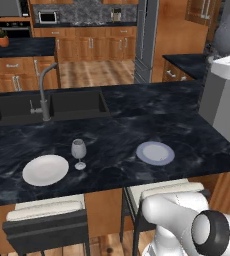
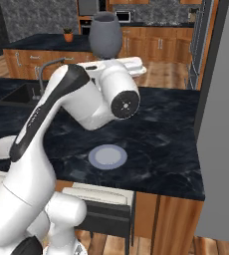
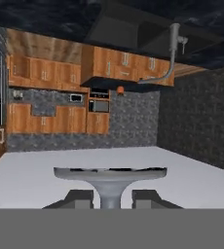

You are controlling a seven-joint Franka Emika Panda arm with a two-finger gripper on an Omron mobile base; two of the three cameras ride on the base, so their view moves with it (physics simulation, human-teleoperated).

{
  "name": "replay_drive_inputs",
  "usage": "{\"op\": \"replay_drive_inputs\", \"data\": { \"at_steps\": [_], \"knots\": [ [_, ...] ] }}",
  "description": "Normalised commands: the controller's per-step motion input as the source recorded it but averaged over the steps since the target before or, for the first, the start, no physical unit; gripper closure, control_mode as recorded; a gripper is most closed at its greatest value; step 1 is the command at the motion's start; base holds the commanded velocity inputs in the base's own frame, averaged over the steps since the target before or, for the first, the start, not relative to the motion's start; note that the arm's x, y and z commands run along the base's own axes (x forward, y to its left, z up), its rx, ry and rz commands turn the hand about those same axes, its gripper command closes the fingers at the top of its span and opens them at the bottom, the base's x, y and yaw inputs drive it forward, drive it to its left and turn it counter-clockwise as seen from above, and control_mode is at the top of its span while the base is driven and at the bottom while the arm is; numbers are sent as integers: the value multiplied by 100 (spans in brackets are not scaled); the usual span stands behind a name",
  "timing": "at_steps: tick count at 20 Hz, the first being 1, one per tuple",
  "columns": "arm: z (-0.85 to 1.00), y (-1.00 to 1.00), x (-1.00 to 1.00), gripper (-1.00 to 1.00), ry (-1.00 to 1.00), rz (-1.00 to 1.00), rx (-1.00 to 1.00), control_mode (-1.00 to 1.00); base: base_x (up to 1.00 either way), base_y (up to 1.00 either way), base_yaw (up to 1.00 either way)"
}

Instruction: Retrieve the wine glasses from the counter and place one next to each plate.

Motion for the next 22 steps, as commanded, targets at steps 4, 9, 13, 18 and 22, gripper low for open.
{"op": "replay_drive_inputs", "data": {
  "at_steps": [4,9,13,18,22],
  "knots": [
    [-97,-3,-26,100,-9,35,8,-100,0,0,0],
    [-64,-17,22,100,-7,29,0,-100,0,0,0],
    [-39,-41,63,100,1,26,0,-100,0,0,0],
    [-38,-51,62,100,8,27,-1,-100,0,0,0],
    [-37,-30,58,100,12,30,-12,-100,0,0,0]
  ]
}}
